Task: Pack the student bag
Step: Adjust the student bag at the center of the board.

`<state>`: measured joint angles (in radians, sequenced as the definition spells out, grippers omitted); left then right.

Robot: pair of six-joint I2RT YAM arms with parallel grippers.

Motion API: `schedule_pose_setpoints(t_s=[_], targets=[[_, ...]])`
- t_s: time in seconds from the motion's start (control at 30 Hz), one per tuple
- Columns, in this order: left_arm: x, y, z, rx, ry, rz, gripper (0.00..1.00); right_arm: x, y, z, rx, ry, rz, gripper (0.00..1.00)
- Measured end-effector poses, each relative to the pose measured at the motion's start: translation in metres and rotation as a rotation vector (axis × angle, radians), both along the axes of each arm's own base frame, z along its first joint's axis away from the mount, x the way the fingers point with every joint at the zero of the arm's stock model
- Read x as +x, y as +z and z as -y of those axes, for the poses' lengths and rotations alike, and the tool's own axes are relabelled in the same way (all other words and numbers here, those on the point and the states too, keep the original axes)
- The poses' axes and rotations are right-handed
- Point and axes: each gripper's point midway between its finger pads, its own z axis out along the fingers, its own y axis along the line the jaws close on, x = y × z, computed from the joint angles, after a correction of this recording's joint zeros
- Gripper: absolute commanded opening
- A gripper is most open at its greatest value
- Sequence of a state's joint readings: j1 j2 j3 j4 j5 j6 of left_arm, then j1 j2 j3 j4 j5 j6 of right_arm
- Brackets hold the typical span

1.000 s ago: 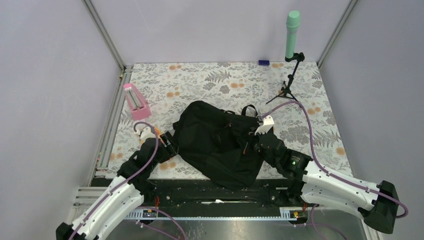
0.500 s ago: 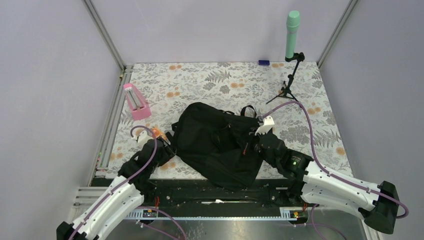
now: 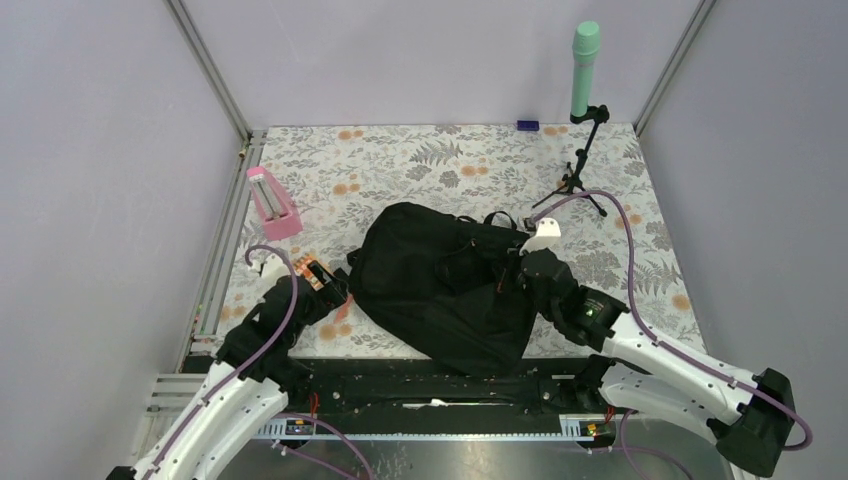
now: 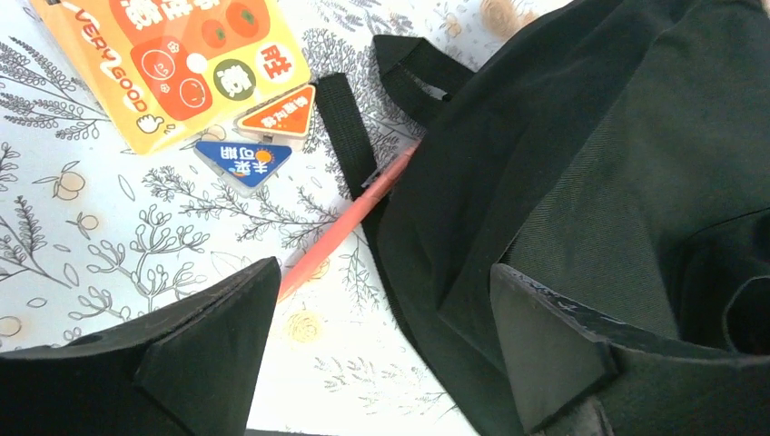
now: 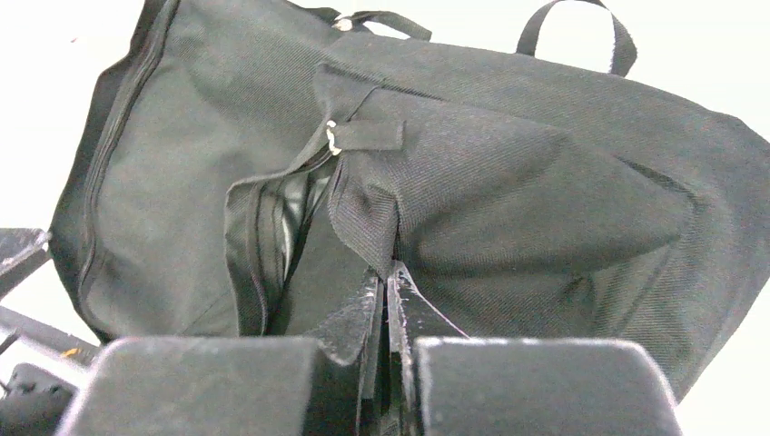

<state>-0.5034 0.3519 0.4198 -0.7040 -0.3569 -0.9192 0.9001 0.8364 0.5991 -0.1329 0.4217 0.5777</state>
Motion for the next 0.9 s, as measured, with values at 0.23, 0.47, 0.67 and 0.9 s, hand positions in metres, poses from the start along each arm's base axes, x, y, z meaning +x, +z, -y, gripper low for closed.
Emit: schedule_pose_setpoints(t_s=[0.23,0.47,0.67,0.9], targets=[[0.002,-0.003,0.001,0.050,-0.008,-0.075,0.88,0.026,0.003,0.036,-0.054,-0.100,0.001,0.00],[-0.004,-0.031,0.001,0.075,-0.018,-0.153,0.80,0.040,0.001,0.065,-0.096,-0.172,-0.012,0.00],[-0.006,-0.052,0.004,0.144,-0.083,-0.235,0.75,0.040,0.000,0.063,-0.079,-0.157,-0.024,0.00],[0.004,-0.061,0.031,0.165,-0.266,-0.247,0.76,0.039,-0.001,0.056,-0.046,-0.128,-0.041,0.00]])
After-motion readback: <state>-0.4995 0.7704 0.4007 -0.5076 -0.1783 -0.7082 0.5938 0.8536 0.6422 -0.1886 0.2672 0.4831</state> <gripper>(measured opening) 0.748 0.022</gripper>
